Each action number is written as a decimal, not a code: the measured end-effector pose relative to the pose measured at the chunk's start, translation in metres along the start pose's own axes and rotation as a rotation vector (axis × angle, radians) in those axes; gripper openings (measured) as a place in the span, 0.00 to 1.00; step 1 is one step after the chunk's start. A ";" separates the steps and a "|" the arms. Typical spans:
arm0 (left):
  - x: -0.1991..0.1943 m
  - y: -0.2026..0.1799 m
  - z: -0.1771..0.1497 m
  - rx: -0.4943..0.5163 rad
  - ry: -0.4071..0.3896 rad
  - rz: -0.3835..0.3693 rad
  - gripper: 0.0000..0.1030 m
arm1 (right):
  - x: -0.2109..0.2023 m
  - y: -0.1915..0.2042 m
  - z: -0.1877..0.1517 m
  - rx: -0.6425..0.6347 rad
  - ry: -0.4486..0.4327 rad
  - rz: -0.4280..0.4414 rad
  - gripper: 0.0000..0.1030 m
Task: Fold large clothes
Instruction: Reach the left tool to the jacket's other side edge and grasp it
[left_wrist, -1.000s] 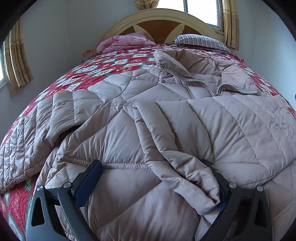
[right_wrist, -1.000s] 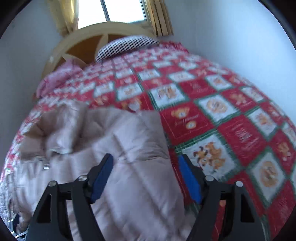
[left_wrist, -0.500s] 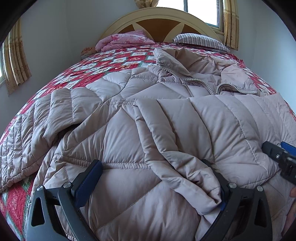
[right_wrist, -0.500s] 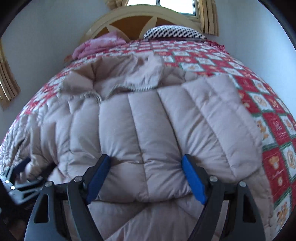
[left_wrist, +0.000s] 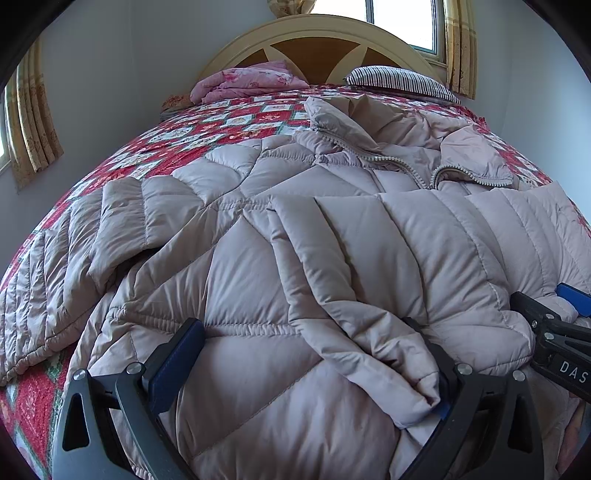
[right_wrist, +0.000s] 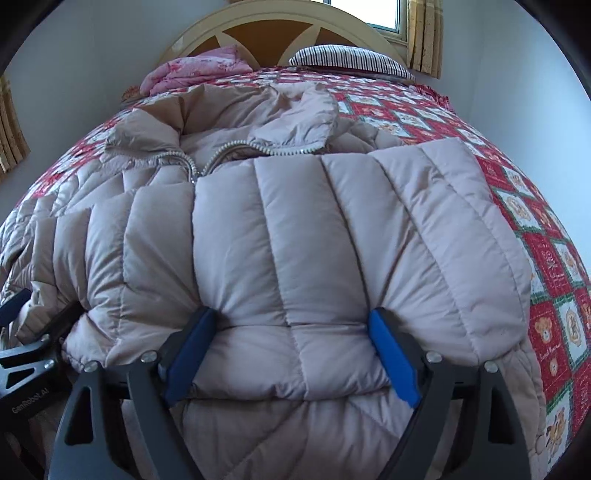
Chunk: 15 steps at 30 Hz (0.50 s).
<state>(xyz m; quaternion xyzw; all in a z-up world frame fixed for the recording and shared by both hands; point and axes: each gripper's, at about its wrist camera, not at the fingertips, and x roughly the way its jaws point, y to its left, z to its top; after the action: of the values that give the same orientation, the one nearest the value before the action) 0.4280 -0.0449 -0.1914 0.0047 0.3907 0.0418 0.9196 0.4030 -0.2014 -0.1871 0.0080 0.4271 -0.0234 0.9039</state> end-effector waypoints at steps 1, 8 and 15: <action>0.000 -0.001 0.000 0.001 0.000 0.001 0.99 | 0.000 0.001 0.000 -0.003 0.001 -0.006 0.86; -0.002 0.006 0.005 -0.013 0.037 -0.054 0.99 | 0.002 0.002 0.001 -0.010 0.006 -0.019 0.87; -0.060 0.055 -0.003 -0.138 -0.008 -0.168 0.99 | 0.002 0.000 0.000 0.002 -0.002 -0.006 0.87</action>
<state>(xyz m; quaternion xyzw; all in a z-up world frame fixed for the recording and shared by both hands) 0.3799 0.0053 -0.1480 -0.0913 0.3820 -0.0087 0.9196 0.4047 -0.2015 -0.1889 0.0076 0.4262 -0.0268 0.9042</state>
